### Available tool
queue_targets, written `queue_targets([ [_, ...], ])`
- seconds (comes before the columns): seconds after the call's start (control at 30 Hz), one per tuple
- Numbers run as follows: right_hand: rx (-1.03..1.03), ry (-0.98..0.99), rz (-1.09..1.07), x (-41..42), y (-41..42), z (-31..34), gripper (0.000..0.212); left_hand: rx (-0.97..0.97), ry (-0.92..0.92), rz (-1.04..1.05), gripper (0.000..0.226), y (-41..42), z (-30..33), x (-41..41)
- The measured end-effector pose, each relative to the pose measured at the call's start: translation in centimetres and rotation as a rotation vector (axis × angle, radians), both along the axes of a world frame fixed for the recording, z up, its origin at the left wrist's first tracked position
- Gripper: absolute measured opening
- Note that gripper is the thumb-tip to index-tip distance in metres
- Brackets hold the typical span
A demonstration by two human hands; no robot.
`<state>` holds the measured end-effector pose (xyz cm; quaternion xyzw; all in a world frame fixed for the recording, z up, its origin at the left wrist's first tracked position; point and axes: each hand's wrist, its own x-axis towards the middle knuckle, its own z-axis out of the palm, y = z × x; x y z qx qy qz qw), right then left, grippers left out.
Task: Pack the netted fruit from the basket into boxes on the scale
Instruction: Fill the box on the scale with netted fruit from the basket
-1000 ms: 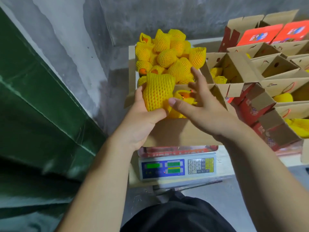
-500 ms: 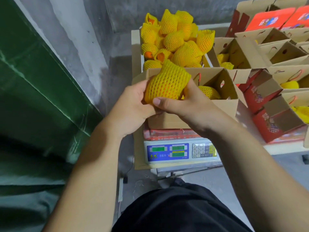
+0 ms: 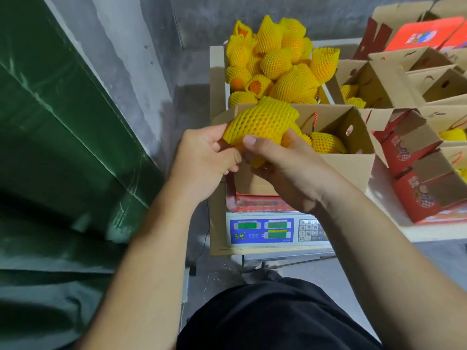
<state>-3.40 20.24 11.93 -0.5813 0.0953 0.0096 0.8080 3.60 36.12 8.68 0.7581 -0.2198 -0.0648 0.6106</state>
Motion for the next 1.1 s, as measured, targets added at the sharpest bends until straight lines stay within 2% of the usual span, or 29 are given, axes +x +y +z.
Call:
queue_targets([
  [0.1, 0.101, -0.020, 0.003, 0.0, 0.1, 0.1, 0.057, -0.046, -0.001, 0.006, 0.024, -0.3, 0.5, -0.3],
  [0.23, 0.212, -0.016, -0.048, 0.5, 0.0, 0.1, 0.047, -0.187, -0.011, 0.009, 0.028, -1.5, 0.6, -0.9],
  [0.33, 0.222, -0.060, -0.127, 0.8, -0.3, 0.1, 0.037, -0.249, 0.006, 0.045, 0.033, -2.5, 0.1, -1.2],
  [0.4, 0.031, -0.109, -0.263, 1.2, -0.8, 0.6, 0.034, -0.180, -0.033, 0.143, 0.027, -2.7, -0.1, -0.9],
  [0.47, -0.361, -0.181, -0.430, 2.0, -2.0, 1.5, 0.050, -0.039, -0.074, 0.258, 0.023, -2.3, -0.5, 0.0],
  [0.53, -0.686, -0.270, -0.452, 3.6, -3.6, 2.5, 0.067, 0.085, -0.082, 0.305, 0.024, -1.9, -1.0, 0.9],
  [0.6, -0.915, -0.343, -0.404, 5.3, -5.0, 3.1, 0.074, 0.111, -0.046, 0.313, 0.027, -1.7, -1.3, 1.5],
  [0.67, -1.106, -0.336, -0.316, 6.9, -5.6, 3.1, 0.076, 0.130, -0.022, 0.314, 0.029, -1.8, -1.4, 1.8],
  [0.77, -1.356, -0.089, 0.013, 8.8, -5.4, 1.2, 0.089, 0.205, -0.012, 0.289, 0.028, -2.3, -1.3, 2.2],
  [0.83, -1.455, 0.092, 0.250, 9.5, -5.4, -0.2, 0.106, 0.234, 0.007, 0.256, 0.030, -2.6, -1.2, 2.2],
  [0.9, -1.478, 0.114, 0.356, 9.9, -5.4, -1.3, 0.106, 0.267, 0.001, 0.239, 0.031, -3.0, -1.1, 2.2],
  [1.0, -1.509, 0.076, 0.362, 10.1, -5.3, -2.0, 0.096, 0.317, -0.015, 0.218, 0.033, -3.6, -0.5, 3.0],
  [1.1, -1.503, 0.072, 0.345, 10.2, -5.4, -2.1, 0.096, 0.426, -0.059, 0.206, 0.033, -4.0, 0.4, 4.2],
])
